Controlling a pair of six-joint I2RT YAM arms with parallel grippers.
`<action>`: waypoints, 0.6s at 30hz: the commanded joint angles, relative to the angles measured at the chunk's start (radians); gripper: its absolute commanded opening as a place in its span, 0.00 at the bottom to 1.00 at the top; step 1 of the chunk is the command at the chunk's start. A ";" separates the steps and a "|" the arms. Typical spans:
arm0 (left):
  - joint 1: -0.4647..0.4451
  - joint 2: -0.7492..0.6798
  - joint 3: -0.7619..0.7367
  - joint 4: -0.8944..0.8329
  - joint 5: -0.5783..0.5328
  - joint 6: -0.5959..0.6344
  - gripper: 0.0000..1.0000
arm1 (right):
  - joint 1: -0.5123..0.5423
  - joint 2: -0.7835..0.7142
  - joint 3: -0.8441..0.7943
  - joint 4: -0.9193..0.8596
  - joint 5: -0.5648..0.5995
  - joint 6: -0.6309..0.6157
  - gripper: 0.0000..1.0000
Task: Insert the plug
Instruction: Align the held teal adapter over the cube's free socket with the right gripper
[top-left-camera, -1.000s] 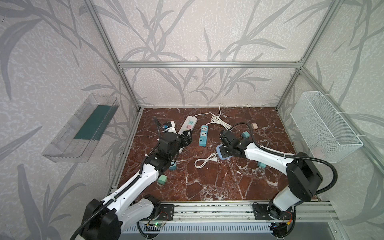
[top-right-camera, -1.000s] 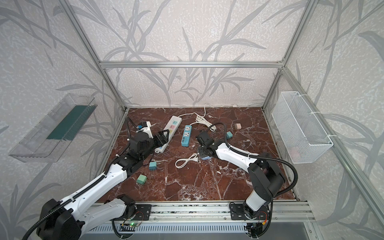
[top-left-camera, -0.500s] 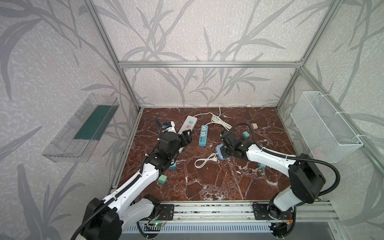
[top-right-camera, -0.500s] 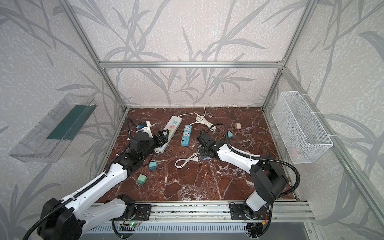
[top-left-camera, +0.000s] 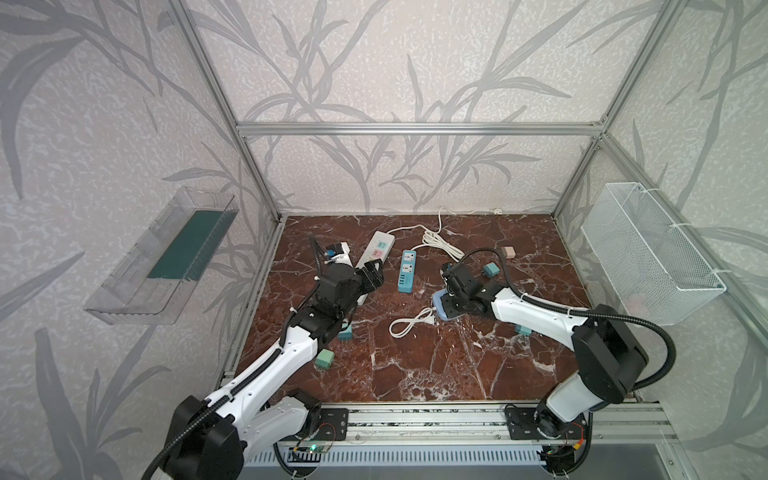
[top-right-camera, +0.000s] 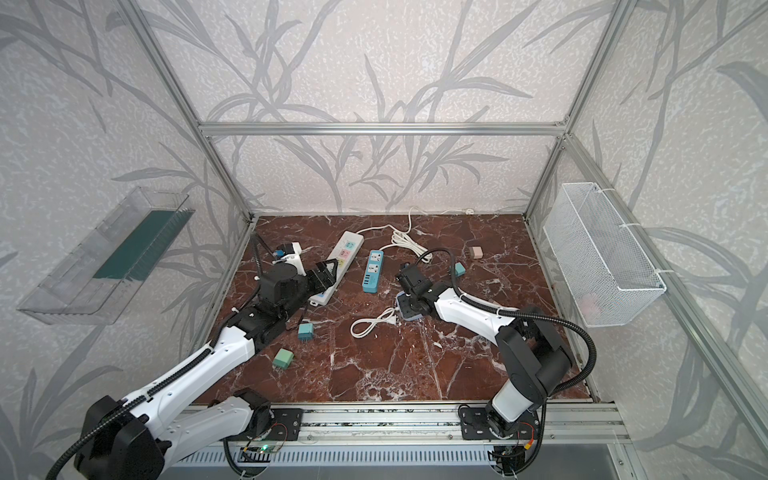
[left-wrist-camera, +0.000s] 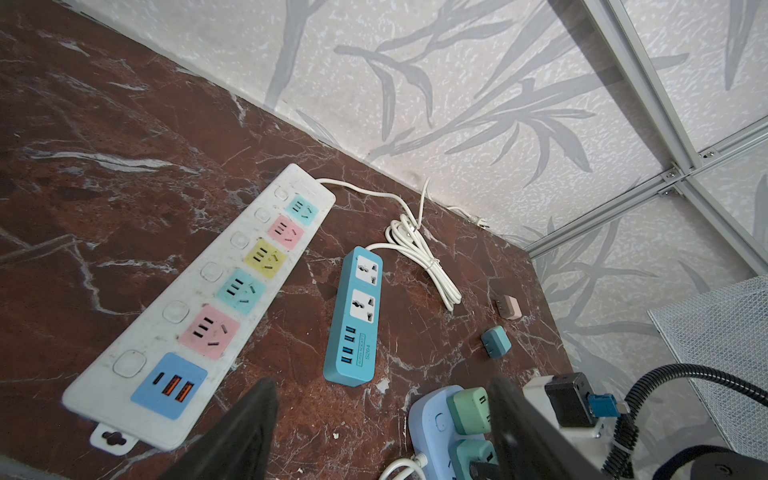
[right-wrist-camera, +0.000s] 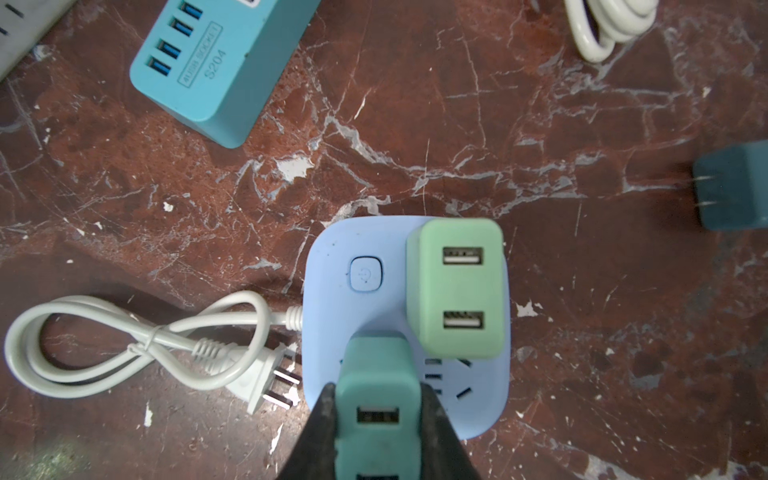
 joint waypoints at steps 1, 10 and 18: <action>0.006 -0.004 -0.005 0.006 -0.003 -0.006 0.80 | 0.016 0.130 -0.104 -0.119 -0.082 0.038 0.00; 0.010 0.001 -0.006 0.014 0.007 -0.010 0.80 | 0.033 0.184 -0.121 -0.118 -0.092 0.084 0.00; 0.011 0.013 -0.007 0.021 0.021 -0.016 0.80 | 0.050 0.210 -0.117 -0.124 -0.105 0.107 0.00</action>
